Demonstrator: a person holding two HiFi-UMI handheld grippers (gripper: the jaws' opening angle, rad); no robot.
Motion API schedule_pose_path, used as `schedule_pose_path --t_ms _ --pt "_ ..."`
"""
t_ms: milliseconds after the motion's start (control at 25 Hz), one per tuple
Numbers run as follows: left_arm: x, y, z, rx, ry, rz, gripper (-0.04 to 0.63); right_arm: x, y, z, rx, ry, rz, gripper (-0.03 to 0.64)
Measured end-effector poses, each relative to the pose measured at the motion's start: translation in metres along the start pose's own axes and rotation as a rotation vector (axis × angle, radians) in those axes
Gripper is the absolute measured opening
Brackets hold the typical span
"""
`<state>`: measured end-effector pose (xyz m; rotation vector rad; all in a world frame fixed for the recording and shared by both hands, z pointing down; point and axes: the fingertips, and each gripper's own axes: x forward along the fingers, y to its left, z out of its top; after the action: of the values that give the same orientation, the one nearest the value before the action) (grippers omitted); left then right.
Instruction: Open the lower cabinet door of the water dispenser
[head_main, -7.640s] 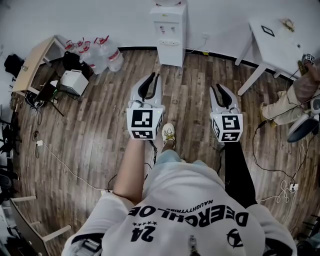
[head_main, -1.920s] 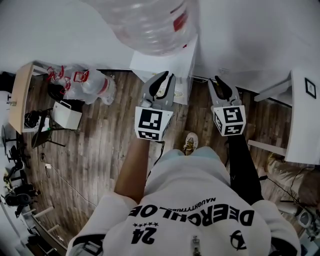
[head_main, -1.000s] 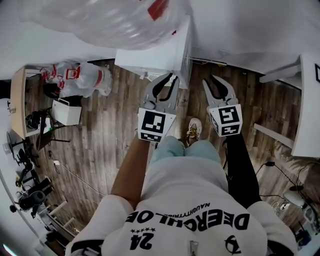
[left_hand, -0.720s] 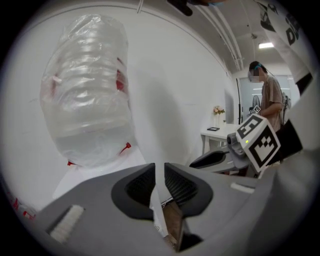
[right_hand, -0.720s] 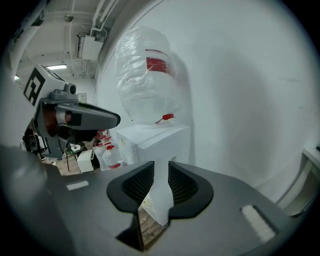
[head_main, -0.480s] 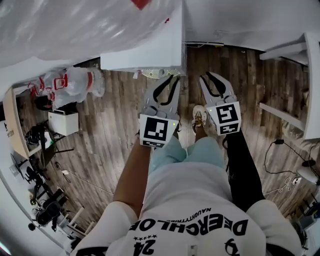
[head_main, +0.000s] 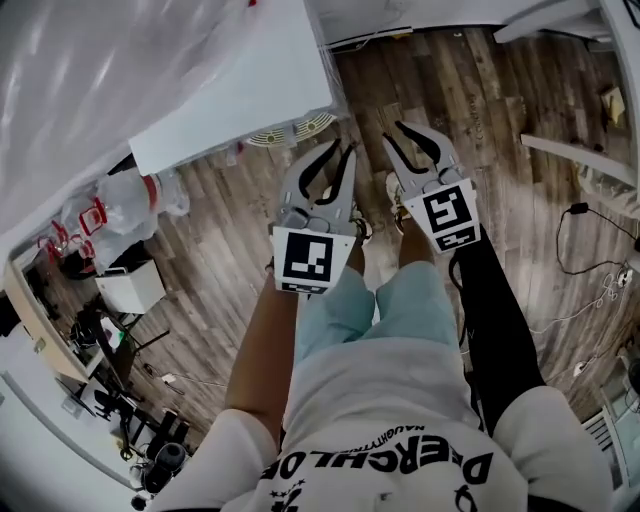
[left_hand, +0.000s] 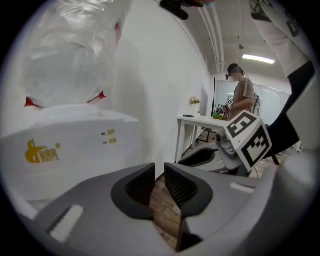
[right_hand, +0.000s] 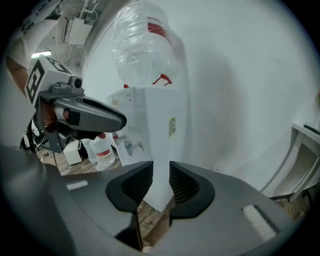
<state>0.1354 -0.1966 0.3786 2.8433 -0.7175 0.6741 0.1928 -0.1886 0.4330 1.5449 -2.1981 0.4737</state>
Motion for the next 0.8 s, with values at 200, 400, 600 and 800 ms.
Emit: schedule_pose_path --t_ms 200,400,600,800 --pt "0.016 -0.006 -0.034 -0.008 0.016 -0.071 0.060 0.022 0.005 -0.037 -0.071 0.033 -0.001 0.118" --pt "0.035 -0.008 -0.069 -0.015 0.046 -0.080 0.058 0.053 0.003 -0.090 -0.152 0.097 0.033 0.120" --pt "0.054 0.012 -0.107 -0.038 0.107 -0.019 0.058 0.083 -0.001 -0.130 -0.168 0.138 0.068 0.120" --pt "0.069 0.028 -0.135 -0.040 0.153 0.032 0.060 0.108 0.006 -0.161 -0.190 0.169 0.137 0.120"
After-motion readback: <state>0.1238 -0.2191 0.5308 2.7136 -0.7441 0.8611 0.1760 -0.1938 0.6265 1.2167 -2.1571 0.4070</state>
